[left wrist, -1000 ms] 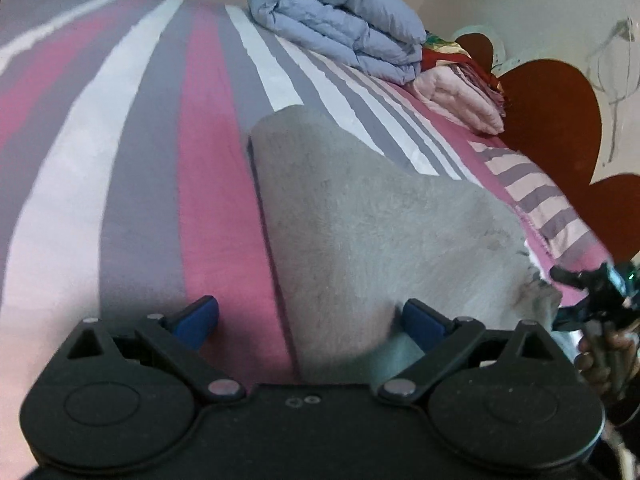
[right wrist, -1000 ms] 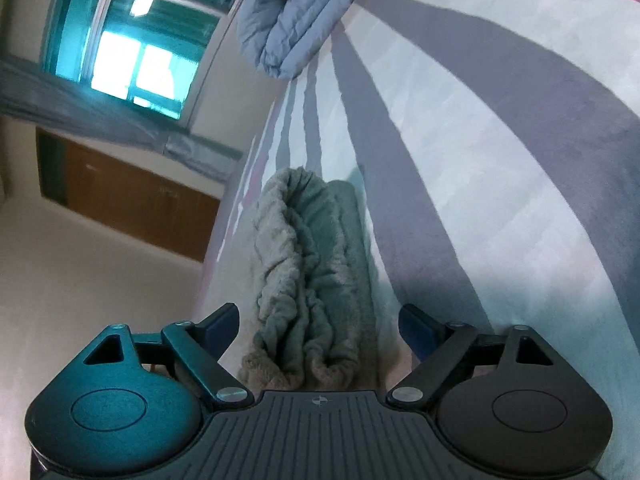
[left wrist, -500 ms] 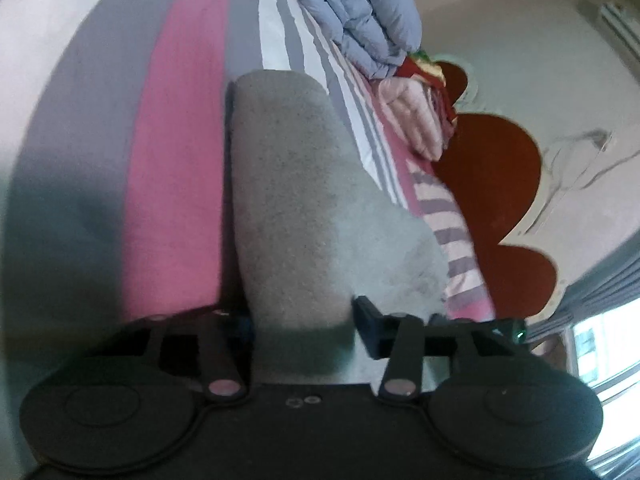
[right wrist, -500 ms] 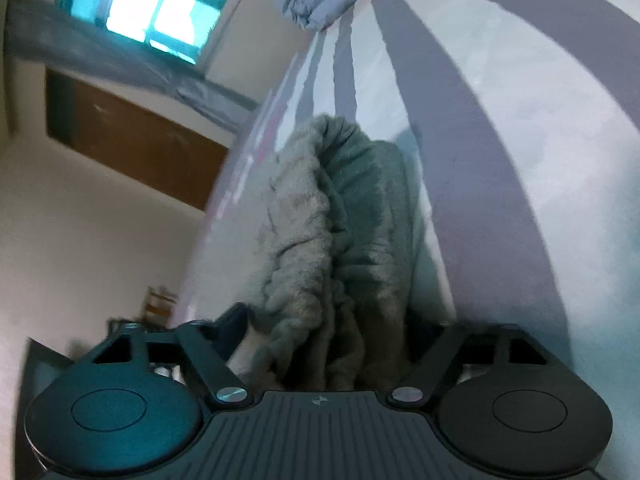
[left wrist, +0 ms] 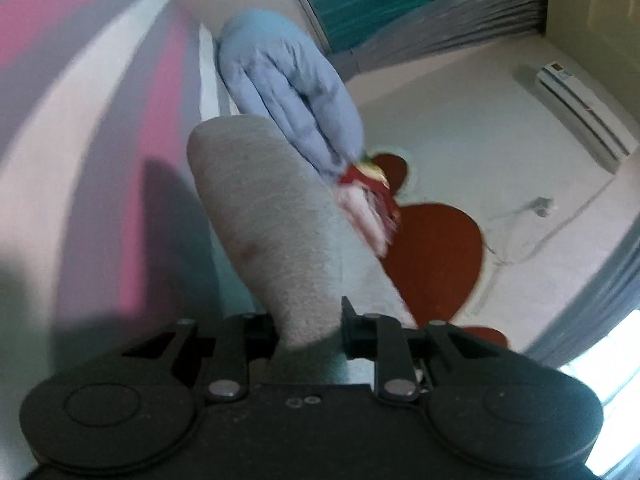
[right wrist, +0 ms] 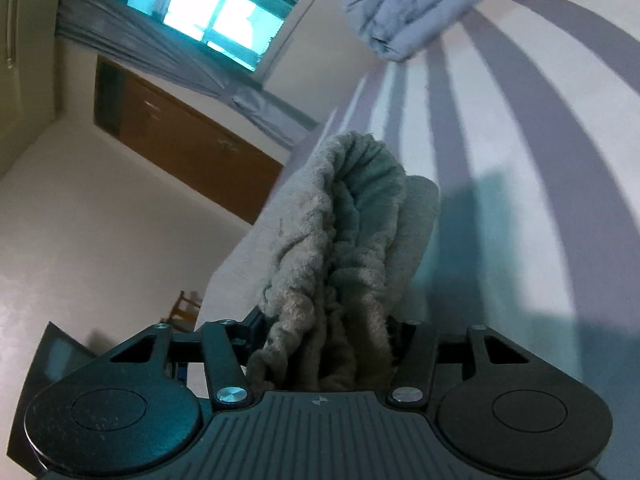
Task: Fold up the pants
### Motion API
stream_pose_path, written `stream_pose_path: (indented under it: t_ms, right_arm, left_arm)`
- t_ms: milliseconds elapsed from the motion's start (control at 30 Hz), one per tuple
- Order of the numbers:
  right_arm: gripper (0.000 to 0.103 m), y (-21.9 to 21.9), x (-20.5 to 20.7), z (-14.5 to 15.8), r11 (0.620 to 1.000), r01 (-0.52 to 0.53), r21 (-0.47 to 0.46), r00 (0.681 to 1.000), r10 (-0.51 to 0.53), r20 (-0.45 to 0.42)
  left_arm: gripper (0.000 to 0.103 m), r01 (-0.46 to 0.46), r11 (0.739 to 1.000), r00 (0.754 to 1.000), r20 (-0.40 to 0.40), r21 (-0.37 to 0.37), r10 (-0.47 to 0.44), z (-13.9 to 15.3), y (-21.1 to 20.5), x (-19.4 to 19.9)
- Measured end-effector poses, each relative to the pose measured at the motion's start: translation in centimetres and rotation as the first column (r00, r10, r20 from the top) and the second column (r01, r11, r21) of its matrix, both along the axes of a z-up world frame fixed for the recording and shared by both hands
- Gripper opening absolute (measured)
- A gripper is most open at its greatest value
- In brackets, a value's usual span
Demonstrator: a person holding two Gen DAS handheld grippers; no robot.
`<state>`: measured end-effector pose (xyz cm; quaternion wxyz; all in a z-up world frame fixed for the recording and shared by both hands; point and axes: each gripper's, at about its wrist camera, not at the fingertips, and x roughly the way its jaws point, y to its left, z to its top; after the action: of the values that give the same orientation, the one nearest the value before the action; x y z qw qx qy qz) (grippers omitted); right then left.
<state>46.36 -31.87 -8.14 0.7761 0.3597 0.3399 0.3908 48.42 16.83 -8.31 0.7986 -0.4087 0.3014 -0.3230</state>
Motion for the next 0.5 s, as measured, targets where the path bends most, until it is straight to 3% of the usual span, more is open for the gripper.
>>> stream_pose_path:
  t_ms: [67, 100, 133, 167, 200, 233, 267, 367, 500]
  right_arm:
    - [0.059, 1.8, 3.8, 0.6, 1.0, -0.003, 0.005, 1.0, 0.003, 0.0]
    - [0.067, 2.9, 5.8, 0.5, 0.999, 0.023, -0.024, 1.0, -0.022, 0.005]
    - [0.097, 3.5, 7.3, 0.1, 0.997, 0.059, -0.056, 0.998, -0.059, -0.003]
    - [0.103, 3.9, 8.6, -0.7, 0.989, 0.11, -0.095, 0.993, -0.114, -0.039]
    - [0.103, 4.3, 10.1, -2.3, 0.98, 0.147, -0.136, 0.978, -0.164, -0.129]
    - [0.103, 4.3, 10.8, -3.3, 0.98, 0.142, -0.142, 0.972, -0.165, -0.17]
    - [0.103, 4.4, 10.9, -3.7, 0.98, 0.137, -0.142, 0.975, -0.159, -0.157]
    - [0.103, 3.8, 9.4, -4.2, 0.986, 0.131, -0.104, 0.984, -0.142, -0.111]
    - [0.103, 1.5, 5.1, -4.6, 0.987, 0.128, -0.1, 0.99, -0.133, -0.041]
  left_arm:
    - [0.016, -0.027, 0.999, 0.999, -0.026, 0.035, 0.028, -0.2, 1.1, 2.5]
    - [0.025, -0.049, 0.995, 0.997, -0.061, 0.087, 0.054, -0.7, 1.5, 3.4]
    - [0.042, -0.093, 0.985, 0.987, -0.115, 0.145, 0.11, -1.5, 1.7, 4.1]
    - [0.056, -0.135, 0.971, 0.967, -0.188, 0.197, 0.172, -2.7, 2.0, 4.7]
    - [0.064, -0.138, 0.968, 0.958, -0.222, 0.207, 0.184, -3.6, 2.2, 4.8]
    - [0.064, -0.141, 0.972, 0.961, -0.209, 0.188, 0.179, -4.0, 2.4, 4.5]
    - [0.066, -0.155, 0.972, 0.962, -0.196, 0.175, 0.188, -4.1, 2.7, 3.9]
    - [0.086, -0.196, 0.968, 0.968, -0.129, 0.16, 0.217, -4.0, 3.8, 0.3]
    - [0.088, -0.242, 0.899, 0.962, -0.026, 0.366, 0.27, -3.1, 4.4, -6.4]
